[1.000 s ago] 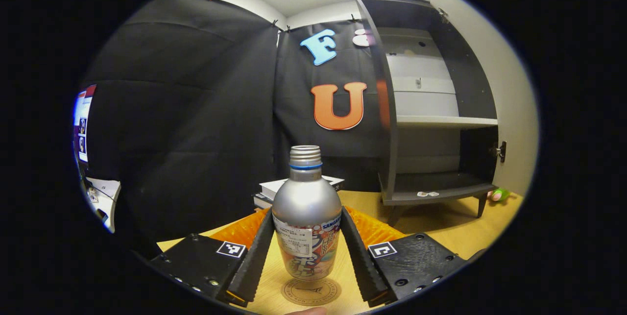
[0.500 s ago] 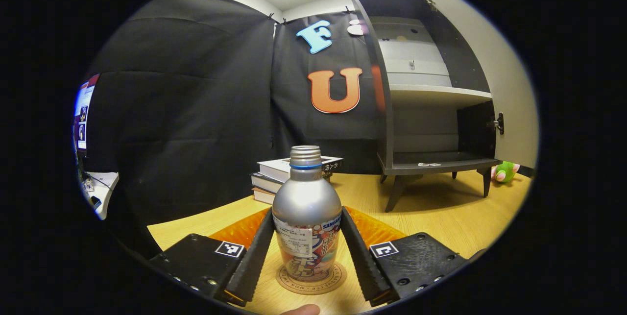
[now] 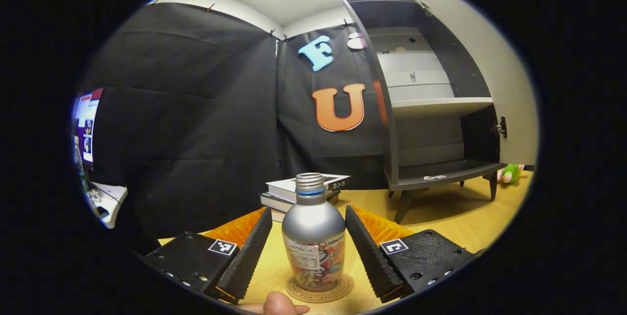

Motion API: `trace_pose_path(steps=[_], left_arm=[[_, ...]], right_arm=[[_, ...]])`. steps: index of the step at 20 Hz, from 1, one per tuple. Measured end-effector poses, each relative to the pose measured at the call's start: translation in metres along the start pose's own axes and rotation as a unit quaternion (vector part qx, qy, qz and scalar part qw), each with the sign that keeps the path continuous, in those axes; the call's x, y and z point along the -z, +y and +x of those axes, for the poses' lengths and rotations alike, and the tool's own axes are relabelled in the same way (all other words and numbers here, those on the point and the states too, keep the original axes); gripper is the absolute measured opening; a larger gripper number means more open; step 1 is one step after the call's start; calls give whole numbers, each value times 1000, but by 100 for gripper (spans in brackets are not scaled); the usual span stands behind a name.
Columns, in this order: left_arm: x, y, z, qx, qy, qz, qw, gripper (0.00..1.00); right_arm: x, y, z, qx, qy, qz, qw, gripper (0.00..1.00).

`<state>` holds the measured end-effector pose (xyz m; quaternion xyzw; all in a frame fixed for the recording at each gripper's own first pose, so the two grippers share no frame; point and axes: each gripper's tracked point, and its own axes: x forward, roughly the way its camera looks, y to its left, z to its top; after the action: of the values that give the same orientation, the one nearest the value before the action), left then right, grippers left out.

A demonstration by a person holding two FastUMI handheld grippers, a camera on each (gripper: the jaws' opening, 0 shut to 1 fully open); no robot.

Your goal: Open the cabinet door with the right hand, grasp the bottle in the cabinet with the left hand and place it on the coaster, then close the cabinet door with the right hand.

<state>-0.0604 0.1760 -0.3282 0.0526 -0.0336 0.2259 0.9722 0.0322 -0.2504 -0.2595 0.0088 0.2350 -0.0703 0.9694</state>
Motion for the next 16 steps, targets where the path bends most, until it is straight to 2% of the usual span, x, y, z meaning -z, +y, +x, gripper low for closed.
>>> trace_pose_path(steps=[3, 6, 9, 12, 16], left_arm=[[-17, -9, -3, 17, -3, 3, 1000, 92], [-40, -3, -10, 19, 1, -11, 1000, 93], [-87, -7, -16, 34, -7, -29, 999, 93], [-121, -18, -18, 59, 23, -23, 998, 93], [-174, -43, -30, 106, 59, -31, 992, 93]], right_arm=[[6, -5, 0, 0, 1, 1, 1000, 87], [10, -5, 0, -5, 0, 10, 1000, 87], [12, -8, -1, -6, -3, 17, 1000, 86], [8, -12, -5, -8, -16, 41, 999, 87], [-22, -25, -13, 1, -58, 44, 997, 86]])
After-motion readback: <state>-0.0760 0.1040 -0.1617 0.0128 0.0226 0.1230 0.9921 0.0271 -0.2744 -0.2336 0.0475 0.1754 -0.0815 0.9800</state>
